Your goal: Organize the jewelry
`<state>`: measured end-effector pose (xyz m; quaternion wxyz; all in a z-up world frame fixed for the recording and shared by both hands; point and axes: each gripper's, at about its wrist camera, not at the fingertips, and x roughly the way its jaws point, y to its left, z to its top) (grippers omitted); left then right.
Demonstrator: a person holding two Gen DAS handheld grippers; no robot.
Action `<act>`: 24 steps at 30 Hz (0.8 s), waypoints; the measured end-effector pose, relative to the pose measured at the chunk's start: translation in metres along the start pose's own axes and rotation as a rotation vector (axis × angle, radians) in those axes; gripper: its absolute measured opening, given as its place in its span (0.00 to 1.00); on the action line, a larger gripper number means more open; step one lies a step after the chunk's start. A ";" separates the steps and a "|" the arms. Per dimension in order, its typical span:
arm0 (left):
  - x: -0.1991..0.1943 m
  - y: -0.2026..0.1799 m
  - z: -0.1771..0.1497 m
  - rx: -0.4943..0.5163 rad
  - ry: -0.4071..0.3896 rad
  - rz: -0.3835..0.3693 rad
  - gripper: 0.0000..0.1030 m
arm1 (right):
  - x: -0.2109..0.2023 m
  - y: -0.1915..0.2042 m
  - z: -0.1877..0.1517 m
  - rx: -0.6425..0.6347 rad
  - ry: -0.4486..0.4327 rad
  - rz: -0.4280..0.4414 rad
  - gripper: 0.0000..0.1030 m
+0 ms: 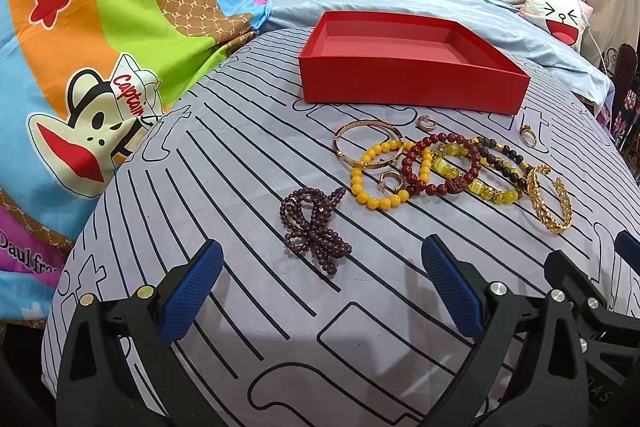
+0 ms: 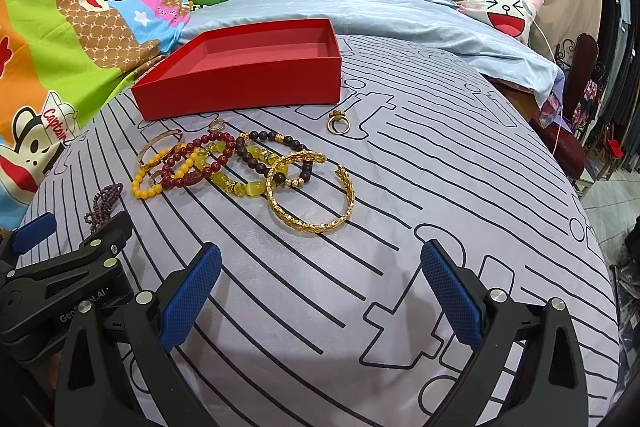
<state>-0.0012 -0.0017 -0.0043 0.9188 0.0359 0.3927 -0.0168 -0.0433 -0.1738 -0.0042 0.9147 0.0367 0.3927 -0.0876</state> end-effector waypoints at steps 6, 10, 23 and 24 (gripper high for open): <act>0.000 -0.001 -0.001 -0.001 0.000 -0.001 0.92 | 0.000 0.000 0.000 0.000 0.000 0.000 0.94; 0.000 -0.001 -0.001 -0.001 0.000 -0.001 0.92 | 0.000 0.000 0.000 0.000 -0.001 0.000 0.94; 0.000 -0.001 0.000 -0.002 0.001 -0.002 0.92 | 0.000 0.000 0.000 -0.001 0.001 -0.001 0.94; 0.000 0.000 0.000 -0.002 0.001 -0.001 0.92 | 0.001 0.000 0.000 -0.001 0.001 -0.001 0.94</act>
